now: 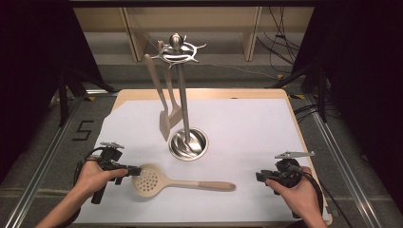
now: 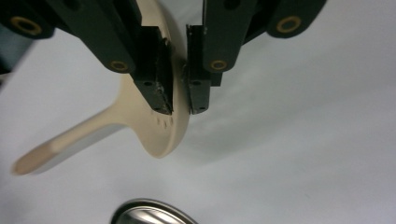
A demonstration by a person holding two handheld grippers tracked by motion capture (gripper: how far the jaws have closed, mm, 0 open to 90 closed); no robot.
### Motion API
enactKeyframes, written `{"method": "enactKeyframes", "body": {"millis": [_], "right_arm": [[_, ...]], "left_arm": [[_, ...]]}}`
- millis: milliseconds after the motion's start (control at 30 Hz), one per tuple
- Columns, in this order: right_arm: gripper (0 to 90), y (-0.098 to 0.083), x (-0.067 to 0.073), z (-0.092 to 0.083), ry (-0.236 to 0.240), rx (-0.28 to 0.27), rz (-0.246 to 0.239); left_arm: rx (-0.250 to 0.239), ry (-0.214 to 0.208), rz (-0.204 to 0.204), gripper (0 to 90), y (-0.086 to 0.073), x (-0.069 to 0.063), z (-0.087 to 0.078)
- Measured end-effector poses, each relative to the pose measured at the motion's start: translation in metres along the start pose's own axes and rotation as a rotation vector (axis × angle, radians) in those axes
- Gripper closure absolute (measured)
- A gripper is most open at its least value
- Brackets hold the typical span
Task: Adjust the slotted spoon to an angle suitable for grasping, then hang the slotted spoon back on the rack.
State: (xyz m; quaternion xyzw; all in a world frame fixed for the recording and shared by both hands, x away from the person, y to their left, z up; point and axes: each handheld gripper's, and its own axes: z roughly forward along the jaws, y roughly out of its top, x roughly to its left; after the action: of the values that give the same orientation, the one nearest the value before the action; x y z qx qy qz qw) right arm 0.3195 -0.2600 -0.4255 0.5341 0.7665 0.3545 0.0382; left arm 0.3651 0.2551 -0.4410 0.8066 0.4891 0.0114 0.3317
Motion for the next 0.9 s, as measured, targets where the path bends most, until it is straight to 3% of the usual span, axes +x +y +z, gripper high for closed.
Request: {"method": "enactKeyframes", "body": {"millis": [33,67,100,167,200,233,300,367,400,467,533,600,667,700,733,800,833,867,900], "right_arm": [[69.4,0.000,0.001,0.001,-0.020,-0.011,0.003],[69.3,0.000,-0.001,-0.002,0.027,0.018,0.006],[69.0,0.000,-0.002,-0.001,0.024,-0.004,-0.021],[68.6,0.000,-0.003,-0.003,0.020,0.006,-0.003],[68.4,0.000,-0.006,-0.002,0.023,-0.024,-0.043],[68.1,0.000,-0.004,-0.004,0.023,0.005,0.002],[67.7,0.000,-0.007,-0.003,0.012,-0.016,-0.028],[67.5,-0.001,-0.007,-0.005,0.016,0.001,0.001],[67.5,-0.001,-0.010,-0.003,0.019,-0.029,-0.046],[67.5,-0.001,-0.007,-0.005,0.011,-0.012,-0.017],[67.4,-0.002,-0.008,-0.005,0.004,-0.026,-0.039],[67.5,-0.001,-0.007,-0.006,0.003,-0.026,-0.043],[67.8,0.000,-0.006,-0.005,0.000,-0.027,-0.049],[68.0,0.001,-0.005,-0.005,0.006,-0.025,-0.050],[68.3,0.002,-0.004,-0.005,0.004,-0.020,-0.046],[69.4,0.003,-0.004,-0.004,-0.007,-0.025,-0.064],[69.9,0.003,-0.003,0.000,-0.055,-0.063,-0.069],[70.3,0.004,-0.005,-0.003,-0.010,-0.017,-0.079],[70.8,0.004,-0.006,-0.002,-0.007,-0.021,-0.084]], "left_arm": [[-0.047,0.022,0.021,70.0,0.002,-0.002,-0.002],[-0.059,0.041,0.047,65.6,0.004,-0.003,-0.005],[-0.084,0.076,0.088,62.7,0.007,-0.006,-0.009],[-0.130,0.126,0.196,56.9,0.013,-0.013,-0.019],[-0.144,0.136,0.253,55.6,0.016,-0.016,-0.023],[-0.181,0.136,0.280,54.7,0.019,-0.023,-0.026],[-0.200,0.123,0.337,51.9,0.025,-0.035,-0.027],[-0.193,0.099,0.377,48.7,0.029,-0.046,-0.023],[-0.191,0.085,0.389,47.3,0.030,-0.051,-0.019],[-0.169,0.067,0.421,45.9,0.031,-0.058,-0.010],[-0.154,0.038,0.440,44.7,0.032,-0.062,-0.003],[-0.151,0.049,0.484,44.0,0.033,-0.066,0.001],[-0.133,0.033,0.493,43.5,0.034,-0.071,0.005],[-0.140,0.087,0.531,43.6,0.035,-0.073,0.005],[-0.131,0.072,0.535,43.7,0.035,-0.075,0.007],[-0.097,-0.013,0.536,44.4,0.035,-0.082,0.014],[-0.090,-0.027,0.549,44.6,0.035,-0.085,0.017],[-0.066,-0.020,0.569,44.9,0.036,-0.087,0.019],[-0.056,-0.025,0.582,45.3,0.037,-0.090,0.022]]}}
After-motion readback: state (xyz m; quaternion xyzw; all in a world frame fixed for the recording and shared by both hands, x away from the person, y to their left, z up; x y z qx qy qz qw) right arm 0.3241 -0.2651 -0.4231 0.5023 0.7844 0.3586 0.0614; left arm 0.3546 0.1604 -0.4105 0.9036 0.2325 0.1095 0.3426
